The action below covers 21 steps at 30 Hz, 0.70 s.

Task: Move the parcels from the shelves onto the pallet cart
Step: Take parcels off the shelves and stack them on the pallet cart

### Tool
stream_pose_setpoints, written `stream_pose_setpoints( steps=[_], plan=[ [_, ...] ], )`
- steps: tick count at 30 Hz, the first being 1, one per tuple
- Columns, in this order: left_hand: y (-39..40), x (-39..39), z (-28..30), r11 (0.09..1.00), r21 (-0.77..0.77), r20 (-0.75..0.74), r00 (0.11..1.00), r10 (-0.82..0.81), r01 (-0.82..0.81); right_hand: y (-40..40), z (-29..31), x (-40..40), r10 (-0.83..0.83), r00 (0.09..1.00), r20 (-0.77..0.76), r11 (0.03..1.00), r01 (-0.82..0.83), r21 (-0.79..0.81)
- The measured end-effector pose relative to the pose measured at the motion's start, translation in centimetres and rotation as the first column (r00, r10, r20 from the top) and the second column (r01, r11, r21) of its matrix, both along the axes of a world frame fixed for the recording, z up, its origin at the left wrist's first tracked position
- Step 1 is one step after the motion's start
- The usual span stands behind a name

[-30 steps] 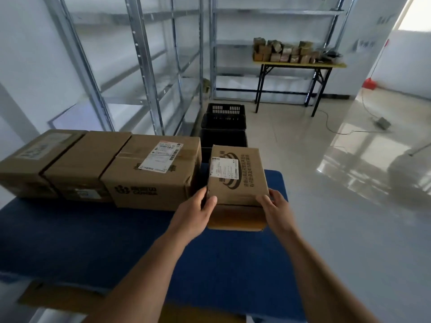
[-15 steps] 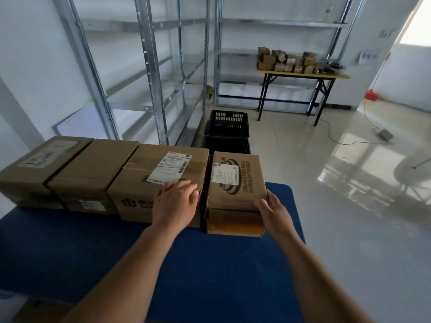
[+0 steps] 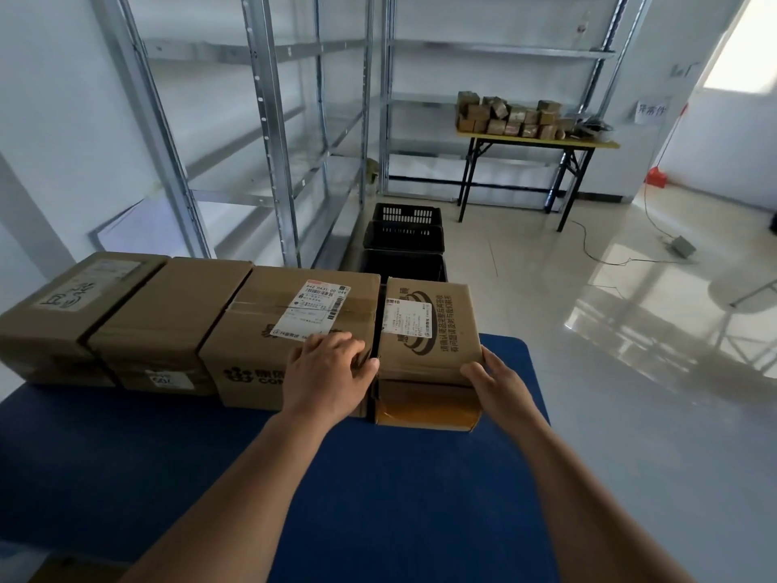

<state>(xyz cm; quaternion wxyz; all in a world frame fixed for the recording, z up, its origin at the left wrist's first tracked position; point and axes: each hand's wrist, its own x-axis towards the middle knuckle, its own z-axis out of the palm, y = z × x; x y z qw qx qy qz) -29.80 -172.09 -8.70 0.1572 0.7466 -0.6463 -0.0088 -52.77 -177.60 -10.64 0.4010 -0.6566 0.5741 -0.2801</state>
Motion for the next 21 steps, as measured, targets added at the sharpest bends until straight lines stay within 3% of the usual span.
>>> stream_pose_setpoints(
  steps=[18,21],
  plan=[
    [0.5,-0.6,1.1,1.0,0.012,0.003,1.0,0.013,-0.013,-0.7,1.5,0.0,0.005,0.998,-0.062,0.998,-0.001,0.062],
    [2.7,-1.1,1.5,0.998,-0.02,-0.039,0.997,0.064,-0.064,0.4,2.9,-0.2,-0.11,0.971,-0.21,0.992,0.095,-0.08]
  ],
)
